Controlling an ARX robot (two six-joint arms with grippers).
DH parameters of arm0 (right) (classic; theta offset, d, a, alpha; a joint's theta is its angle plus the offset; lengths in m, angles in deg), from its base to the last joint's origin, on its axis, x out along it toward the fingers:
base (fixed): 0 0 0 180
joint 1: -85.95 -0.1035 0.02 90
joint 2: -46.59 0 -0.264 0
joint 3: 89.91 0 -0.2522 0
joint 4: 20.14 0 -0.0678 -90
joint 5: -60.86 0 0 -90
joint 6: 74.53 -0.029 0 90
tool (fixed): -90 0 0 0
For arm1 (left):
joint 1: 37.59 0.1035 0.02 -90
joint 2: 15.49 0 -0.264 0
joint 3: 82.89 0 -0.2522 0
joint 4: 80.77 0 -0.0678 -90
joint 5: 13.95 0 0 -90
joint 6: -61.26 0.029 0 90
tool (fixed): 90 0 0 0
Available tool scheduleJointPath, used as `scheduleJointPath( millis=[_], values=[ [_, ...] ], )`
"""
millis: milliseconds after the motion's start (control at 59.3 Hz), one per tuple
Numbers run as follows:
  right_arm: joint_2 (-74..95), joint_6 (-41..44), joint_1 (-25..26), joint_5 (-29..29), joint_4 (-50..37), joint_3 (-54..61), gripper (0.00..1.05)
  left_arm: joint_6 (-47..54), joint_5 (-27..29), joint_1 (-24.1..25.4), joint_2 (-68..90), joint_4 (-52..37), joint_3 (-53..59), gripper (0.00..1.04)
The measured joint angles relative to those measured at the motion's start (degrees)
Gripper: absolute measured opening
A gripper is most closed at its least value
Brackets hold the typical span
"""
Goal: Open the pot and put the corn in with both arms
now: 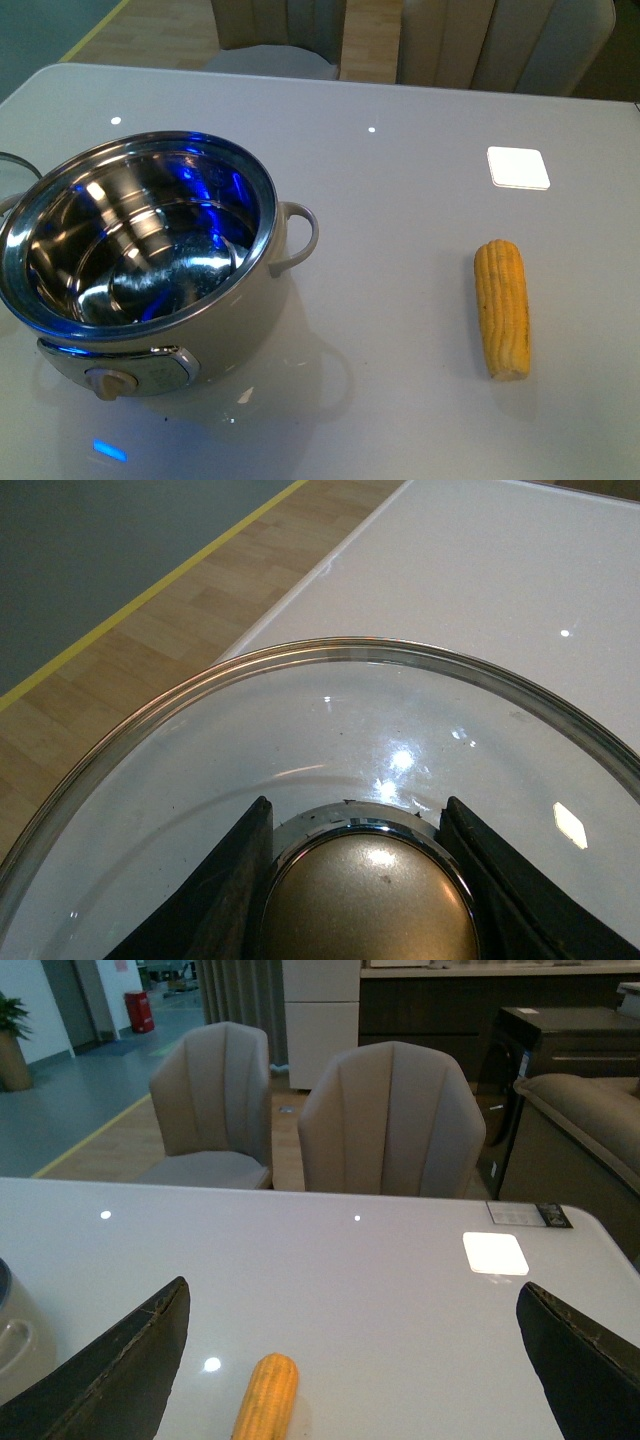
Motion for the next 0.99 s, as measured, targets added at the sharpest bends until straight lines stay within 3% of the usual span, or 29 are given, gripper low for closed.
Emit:
scheduleJointPath(
  millis=[944,995],
  values=[
    [0.0,-0.02,0.0,0.0,0.0,0.0,0.96,0.85,-2.03,-1.55,9.09,-2.19,-7.89,0.44],
    [0.0,-0.02,0.0,0.0,0.0,0.0,0.96,0.52,-2.27,-1.55,9.09,-1.88,-7.98,0.48]
  ],
)
